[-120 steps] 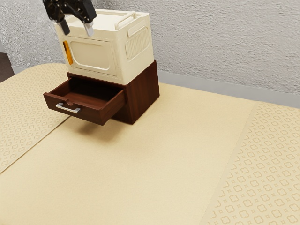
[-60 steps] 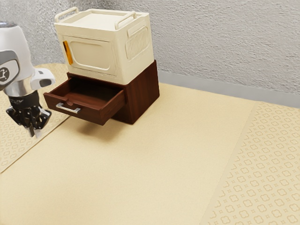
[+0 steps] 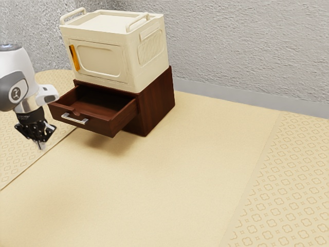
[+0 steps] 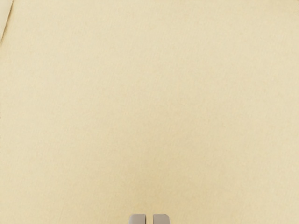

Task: Push the drawer handle with one arm to close the drawer

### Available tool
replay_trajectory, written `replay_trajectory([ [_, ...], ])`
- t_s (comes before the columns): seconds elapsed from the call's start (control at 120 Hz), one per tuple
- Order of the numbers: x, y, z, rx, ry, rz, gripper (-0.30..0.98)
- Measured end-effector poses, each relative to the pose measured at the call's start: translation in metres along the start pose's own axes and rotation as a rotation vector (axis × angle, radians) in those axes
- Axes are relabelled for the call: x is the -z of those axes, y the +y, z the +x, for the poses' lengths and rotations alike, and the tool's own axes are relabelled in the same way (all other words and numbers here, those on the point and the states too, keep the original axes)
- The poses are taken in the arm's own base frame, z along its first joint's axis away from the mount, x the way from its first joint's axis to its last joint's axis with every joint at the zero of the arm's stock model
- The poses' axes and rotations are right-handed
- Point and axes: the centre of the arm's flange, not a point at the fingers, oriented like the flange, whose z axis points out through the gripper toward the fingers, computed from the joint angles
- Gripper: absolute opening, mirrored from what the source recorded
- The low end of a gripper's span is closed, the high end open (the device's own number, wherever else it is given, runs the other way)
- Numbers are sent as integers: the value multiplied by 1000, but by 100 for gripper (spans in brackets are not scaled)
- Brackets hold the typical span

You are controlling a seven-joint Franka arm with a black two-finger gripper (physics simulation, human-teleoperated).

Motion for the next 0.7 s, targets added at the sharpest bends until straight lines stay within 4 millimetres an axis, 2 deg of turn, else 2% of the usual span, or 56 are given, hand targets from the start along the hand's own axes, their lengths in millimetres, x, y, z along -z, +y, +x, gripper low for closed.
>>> replay_trajectory([
  [0.1, 1, -2, 20, -36, 14, 0, -9],
  [0.2, -13, 4, 45, -104, 9, 13, -9],
  [0.325, -23, 15, 58, -186, 47, 28, -9],
  [0.508, -38, 15, 75, -265, 124, 28, -10],
  [0.7, -42, 11, 95, -329, 202, 26, -10],
])
